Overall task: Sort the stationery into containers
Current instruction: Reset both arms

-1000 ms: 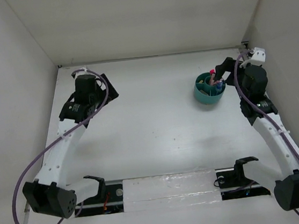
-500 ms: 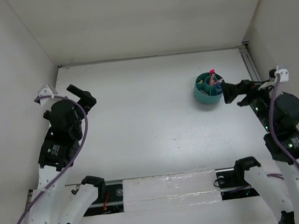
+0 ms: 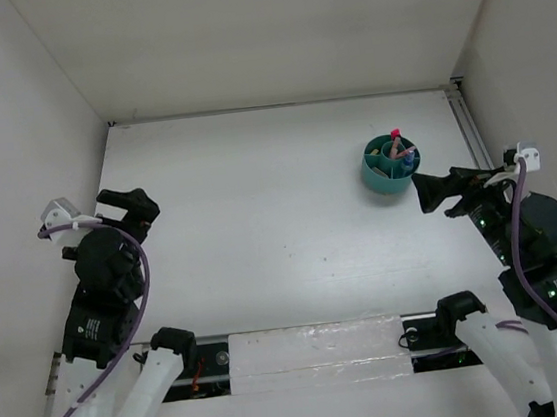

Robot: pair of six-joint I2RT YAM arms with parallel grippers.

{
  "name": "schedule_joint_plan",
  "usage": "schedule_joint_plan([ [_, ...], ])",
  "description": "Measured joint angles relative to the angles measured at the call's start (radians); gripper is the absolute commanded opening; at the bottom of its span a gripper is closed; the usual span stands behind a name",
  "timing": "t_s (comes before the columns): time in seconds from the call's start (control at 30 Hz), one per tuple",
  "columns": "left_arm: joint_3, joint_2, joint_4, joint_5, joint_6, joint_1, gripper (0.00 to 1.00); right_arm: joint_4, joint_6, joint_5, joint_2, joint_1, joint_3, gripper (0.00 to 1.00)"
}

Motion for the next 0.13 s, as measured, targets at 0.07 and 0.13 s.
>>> schedule_joint_plan([
  [0.07,-0.015,0.000,-0.001,-0.007,-0.005,0.000,1.00,0.000,0.000,0.003,-0.002,0.000,0.000,1.00],
  [0.13,-0.032,0.001,-0.001,-0.012,-0.008,0.000,1.00,0.000,0.000,0.005,0.000,0.000,0.000,1.00],
])
